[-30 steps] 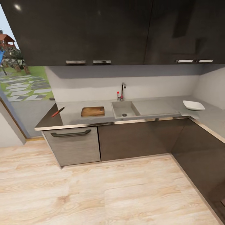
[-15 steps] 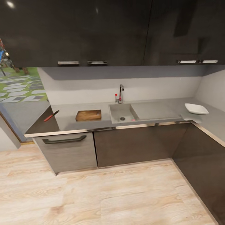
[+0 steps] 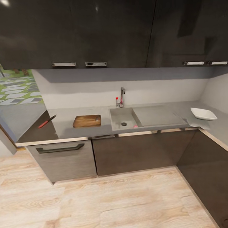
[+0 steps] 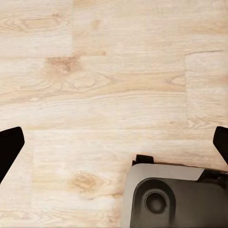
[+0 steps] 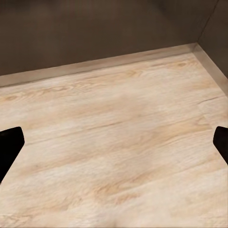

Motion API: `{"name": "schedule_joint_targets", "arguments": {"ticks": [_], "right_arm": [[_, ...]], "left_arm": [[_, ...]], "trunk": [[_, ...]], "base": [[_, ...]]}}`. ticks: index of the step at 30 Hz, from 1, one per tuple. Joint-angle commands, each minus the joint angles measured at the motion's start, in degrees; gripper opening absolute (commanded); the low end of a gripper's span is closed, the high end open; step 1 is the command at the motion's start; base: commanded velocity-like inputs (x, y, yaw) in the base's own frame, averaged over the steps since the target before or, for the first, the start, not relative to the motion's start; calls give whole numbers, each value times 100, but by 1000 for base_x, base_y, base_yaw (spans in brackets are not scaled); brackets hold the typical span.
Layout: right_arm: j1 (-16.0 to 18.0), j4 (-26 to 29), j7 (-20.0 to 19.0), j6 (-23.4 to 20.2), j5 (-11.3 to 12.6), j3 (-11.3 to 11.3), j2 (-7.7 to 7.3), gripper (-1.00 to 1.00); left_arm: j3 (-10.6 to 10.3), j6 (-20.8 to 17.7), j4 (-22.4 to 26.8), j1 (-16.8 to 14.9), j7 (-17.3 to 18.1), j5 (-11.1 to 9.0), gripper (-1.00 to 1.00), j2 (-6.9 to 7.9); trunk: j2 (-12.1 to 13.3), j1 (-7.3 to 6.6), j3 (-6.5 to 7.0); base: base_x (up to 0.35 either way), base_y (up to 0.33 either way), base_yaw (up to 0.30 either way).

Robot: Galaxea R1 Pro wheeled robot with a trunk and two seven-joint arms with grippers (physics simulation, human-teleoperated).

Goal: In the kitchen, take the Vidalia onion out of the sink, dice it on the chopping board with the paring knife, put the diced onion into the bowl on the countertop, then place both the paring knife and the chopping board into the sink.

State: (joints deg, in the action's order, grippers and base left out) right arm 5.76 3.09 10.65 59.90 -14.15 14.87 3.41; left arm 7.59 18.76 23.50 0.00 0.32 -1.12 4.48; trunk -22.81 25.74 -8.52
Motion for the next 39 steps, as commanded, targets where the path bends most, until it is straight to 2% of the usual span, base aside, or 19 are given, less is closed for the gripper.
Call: {"name": "schedule_joint_targets", "arguments": {"ticks": [1, 25, 31, 34, 37, 39], "right_arm": [[4, -1, 42, 10, -62, 26, 2, 100], [4, -1, 42, 10, -71, 24, -2, 100], [4, -1, 42, 10, -68, 28, -6, 100], [4, -1, 42, 10, -63, 30, -13, 100], [4, -1, 43, 10, -62, 26, -17, 100], [4, -1, 48, 10, -62, 25, -26, 100]], "left_arm": [[5, 11, 5, 0, 3, -11, 100, -2], [4, 14, 5, 0, 7, -9, 100, -1], [10, -25, -13, 0, -2, -10, 100, -39], [7, -62, 36, -5, -16, 12, 100, -192], [6, -404, 297, -8, -90, 30, 100, -396], [1, -1165, 831, -8, -246, 57, 100, -548]], "trunk": [[-11, 4, -11], [-11, 4, -11], [-11, 4, -11], [-11, 4, -11], [-11, 4, -11], [-11, 4, -11]], "base": [[46, -8, 0], [11, -9, 0], [0, 0, 0], [0, 0, 0], [0, 0, 0], [0, 0, 0]]}}
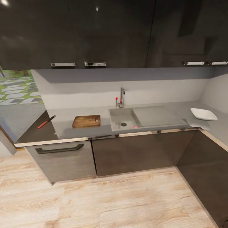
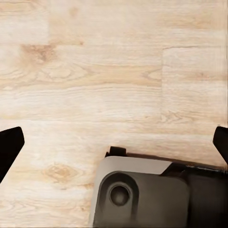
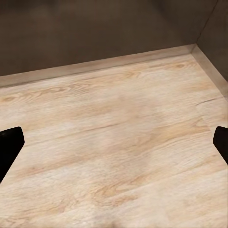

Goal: In the kitchen, take the Vidalia onion out of the sink, dice it on the chopping board with the paring knife, put the diced onion into the bowl on the countertop, then place both the paring knife and the chopping board into the sink.

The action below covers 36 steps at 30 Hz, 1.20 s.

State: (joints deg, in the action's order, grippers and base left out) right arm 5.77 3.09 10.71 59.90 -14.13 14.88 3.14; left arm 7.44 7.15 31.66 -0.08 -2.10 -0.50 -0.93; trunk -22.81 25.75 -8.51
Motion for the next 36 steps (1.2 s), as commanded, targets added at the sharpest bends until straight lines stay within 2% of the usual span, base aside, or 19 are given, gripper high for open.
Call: {"name": "schedule_joint_targets", "arguments": {"ticks": [1, 3, 4, 7, 8, 11, 14, 16, 17, 18, 19, 20, 22, 23, 24, 26, 29, 33, 36], "right_arm": [[4, -1, 43, 10, -64, 25, -2, 100], [4, -5, 45, 10, -64, 24, -9, 100], [4, -6, 45, 10, -64, 24, -10, 100], [4, -9, 45, 10, -62, 23, -14, 100], [4, -9, 45, 10, -62, 23, -14, 100], [4, -10, 46, 10, -63, 24, -14, 100], [4, -10, 46, 10, -63, 24, -15, 100], [4, -9, 46, 10, -59, 24, -15, 100], [4, -4, 46, 10, -60, 24, -15, 100], [4, -3, 46, 10, -58, 24, -15, 100], [4, -2, 46, 10, -56, 24, -15, 100], [4, -2, 46, 10, -56, 24, -15, 100], [4, -1, 46, 10, -55, 30, -15, 100], [4, -1, 46, 10, -55, 32, -15, 100], [4, -1, 46, 10, -57, 32, -15, 100], [4, -1, 46, 10, -59, 33, -15, 100], [4, -1, 46, 10, -62, 33, -15, 100], [4, -1, 51, 10, -63, 33, -15, 100], [4, -1, 53, 10, -63, 33, -17, 100]], "left_arm": [[14, -243, 199, -1, -41, 1, 100, -39], [-40, -1240, 1042, -1, -126, 16, 100, -149], [-77, -1479, 1266, -1, -138, 19, 100, -169], [-461, -2682, 2588, -1, -178, 23, 100, -228], [-528, -2849, 2789, -1, -181, 23, 100, -232], [-787, -3710, 3872, -4, -191, 24, 100, -310], [-860, -4272, 4625, -48, -193, 31, 100, -462], [-944, -4760, 5191, -244, -199, 83, 100, -589], [-1133, -5166, 5468, -566, -208, 135, 100, -648], [-1218, -5387, 5551, -752, -212, 157, 100, -671], [-1312, -5814, 5640, -1189, -217, 179, 100, -702], [-1338, -6000, 5660, -1458, -220, 183, 100, -721], [-1373, -6306, 5635, -2274, -227, 169, 100, -747], [-1386, -6416, 5353, -3162, -228, 147, 100, -763], [-1389, -6449, 5087, -3696, -229, 137, 100, -777], [-1392, -6483, 4557, -4526, -226, 99, 100, -796], [-1393, -6495, 3948, -5249, -226, -6, 100, -816], [-1394, -6495, 3316, -5985, -244, -144, 100, -827], [-1394, -6497, 3206, -6266, -252, -178, 100, -828]], "trunk": [[-11, 3, -11], [-11, 3, -11], [-11, 3, -11], [-11, 3, -11], [-11, 3, -11], [-11, 3, -11], [-11, 3, -11], [-11, 3, -11], [-11, 3, -11], [-11, 3, -11], [-11, 3, -11], [-11, 3, -11], [-11, 3, -11], [-11, 3, -11], [-11, 3, -11], [-11, 3, -11], [-11, 3, -11], [-11, 3, -11], [-11, 3, -11]], "base": [[0, 0, 0], [0, 0, 0], [0, 0, 0], [0, 0, 0], [0, 0, 0], [0, 0, 0], [0, 0, 0], [0, 0, 0], [0, 0, 0], [0, 0, 0], [0, 0, 0], [0, 0, 0], [0, 0, 0], [0, 0, 0], [0, 0, 0], [0, 0, 0], [0, 0, 0], [0, 0, 0], [0, 0, 0]]}}
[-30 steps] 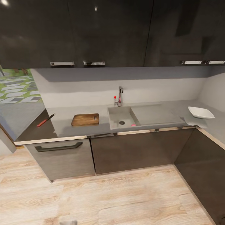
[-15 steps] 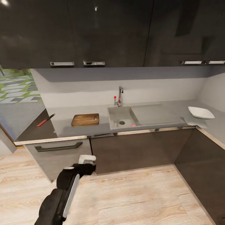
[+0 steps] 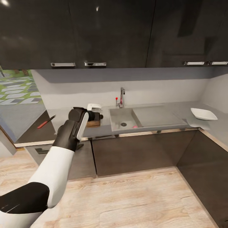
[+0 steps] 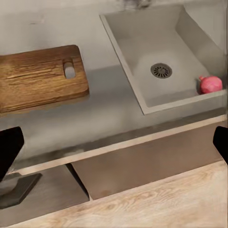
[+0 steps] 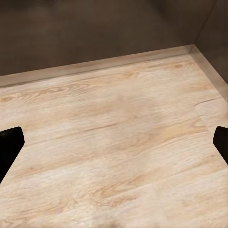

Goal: In the kitchen, take the Vidalia onion out of the sink, dice it on the chopping board with the paring knife, put the diced onion into the bowl on the countertop, then place both the paring knife and the chopping board into the sink.

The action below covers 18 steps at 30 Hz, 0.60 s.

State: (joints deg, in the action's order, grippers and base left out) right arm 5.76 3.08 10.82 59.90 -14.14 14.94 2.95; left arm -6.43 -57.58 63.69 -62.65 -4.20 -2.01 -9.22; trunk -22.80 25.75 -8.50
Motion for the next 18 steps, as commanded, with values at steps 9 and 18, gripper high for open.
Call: {"name": "schedule_joint_targets", "arguments": {"ticks": [9, 18], "right_arm": [[4, -1, 60, 10, -30, 27, 10, 100], [4, -1, 113, 10, 18, 15, 25, 100]], "left_arm": [[-219, -50, 93, -143, 17, -151, 100, 30], [-663, -51, 249, -151, 23, -159, 100, 72]], "trunk": [[-11, 4, -13], [-11, 4, 2]], "base": [[0, 0, 0], [24, -1, -85]]}}
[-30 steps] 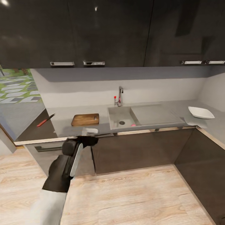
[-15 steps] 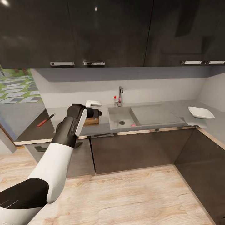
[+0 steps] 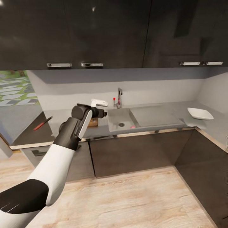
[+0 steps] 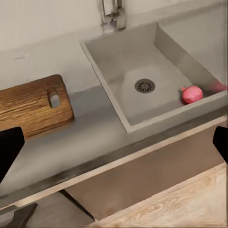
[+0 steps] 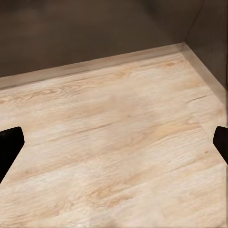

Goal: In the kitchen, take the Vidalia onion out of the sink, dice it on the chopping board with the paring knife, put the diced onion into the bowl on the countertop, then place both the paring knife and the chopping board into the sink.

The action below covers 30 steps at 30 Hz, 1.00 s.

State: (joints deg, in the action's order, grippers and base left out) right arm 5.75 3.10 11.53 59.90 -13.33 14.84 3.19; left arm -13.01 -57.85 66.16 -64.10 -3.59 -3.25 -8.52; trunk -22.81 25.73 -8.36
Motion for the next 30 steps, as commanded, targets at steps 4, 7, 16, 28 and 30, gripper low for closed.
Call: {"name": "schedule_joint_targets", "arguments": {"ticks": [4, 7, 16, 28, 30], "right_arm": [[5, -2, 43, 10, -64, 20, 5, 100], [5, -2, 43, 10, -64, 20, 6, 100], [5, -11, 31, 10, -81, 10, -19, 100], [5, -2, 42, 10, -73, 11, 17, 100], [5, -2, 43, 10, -73, 12, 16, 100]], "left_arm": [[-3, -17, -267, -6, -43, -35, 100, 15], [1, -11, -353, -6, -44, -35, 100, 22], [3, -6, -595, 0, -45, -35, 100, 34], [-10, 2, -877, 9, -45, -35, 100, 9], [-9, 4, -963, 11, -42, -35, 100, 9]], "trunk": [[-11, 5, 6], [-11, 5, 11], [-11, 5, 13], [-11, 5, 13], [-11, 5, 13]], "base": [[249, -60, -178], [289, -101, -65], [298, -123, -8], [250, -215, 0], [240, -226, 0]]}}
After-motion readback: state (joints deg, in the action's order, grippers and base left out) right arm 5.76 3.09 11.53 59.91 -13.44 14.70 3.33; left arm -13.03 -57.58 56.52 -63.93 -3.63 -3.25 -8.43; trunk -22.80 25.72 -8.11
